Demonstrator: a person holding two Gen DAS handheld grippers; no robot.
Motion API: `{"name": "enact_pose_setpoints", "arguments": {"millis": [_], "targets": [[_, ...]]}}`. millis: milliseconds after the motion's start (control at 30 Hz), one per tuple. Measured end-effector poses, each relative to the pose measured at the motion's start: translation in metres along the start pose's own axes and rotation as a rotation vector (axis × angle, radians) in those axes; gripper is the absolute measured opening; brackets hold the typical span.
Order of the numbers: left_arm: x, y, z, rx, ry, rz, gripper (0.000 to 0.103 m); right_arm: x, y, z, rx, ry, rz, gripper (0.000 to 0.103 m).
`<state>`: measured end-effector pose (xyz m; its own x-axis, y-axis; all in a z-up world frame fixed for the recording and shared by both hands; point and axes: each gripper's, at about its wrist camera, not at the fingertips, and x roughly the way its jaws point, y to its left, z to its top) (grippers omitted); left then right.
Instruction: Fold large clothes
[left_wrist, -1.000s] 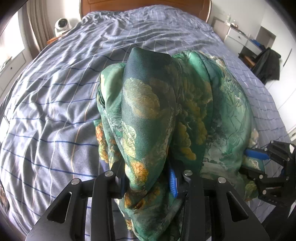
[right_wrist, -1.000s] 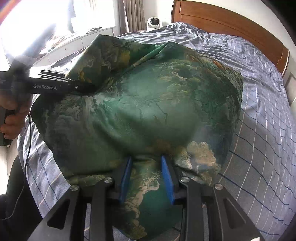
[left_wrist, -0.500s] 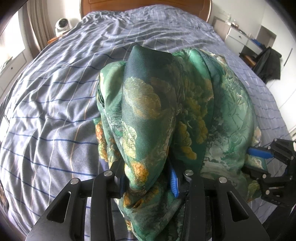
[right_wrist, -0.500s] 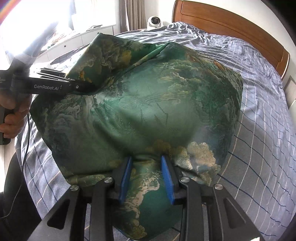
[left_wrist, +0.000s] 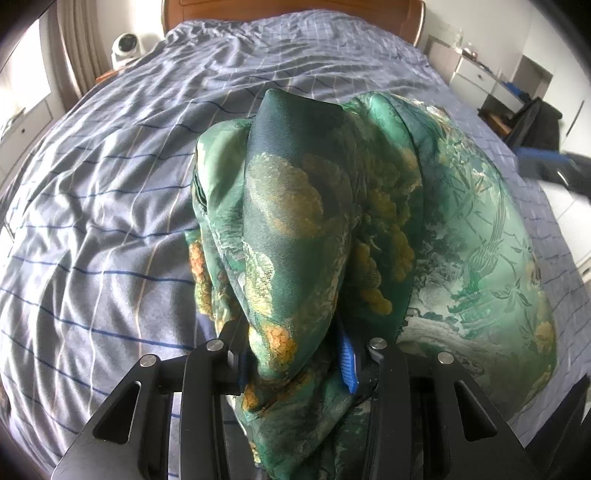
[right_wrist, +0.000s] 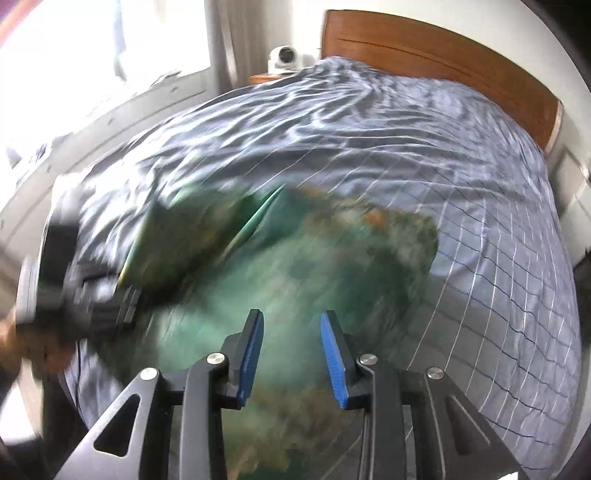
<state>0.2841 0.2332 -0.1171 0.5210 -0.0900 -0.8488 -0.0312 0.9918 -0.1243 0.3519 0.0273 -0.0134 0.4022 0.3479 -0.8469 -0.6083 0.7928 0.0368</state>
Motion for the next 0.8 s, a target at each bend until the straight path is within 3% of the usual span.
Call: {"name": "enact_pose_setpoints", "arguments": {"millis": [200,400,667,800], "targets": [[0.004,0.010,-0.003,-0.052,-0.007,-0.045,0.039,0.060,-0.024,0.022,0.161,0.059,0.027,0.034],[0.016,0.016,0.000,-0.084,0.001,-0.060,0.039,0.134,-0.006,0.010,0.058,0.196,-0.083,0.034],[0.019,0.014,0.002,-0.074,0.005,-0.055,0.039,0.131,-0.008,0.002,0.023,0.175,-0.098,0.033],[0.016,0.012,0.001,-0.055,0.011,-0.046,0.040,0.093,0.001,0.002,-0.004,0.128,-0.092,0.034]]}}
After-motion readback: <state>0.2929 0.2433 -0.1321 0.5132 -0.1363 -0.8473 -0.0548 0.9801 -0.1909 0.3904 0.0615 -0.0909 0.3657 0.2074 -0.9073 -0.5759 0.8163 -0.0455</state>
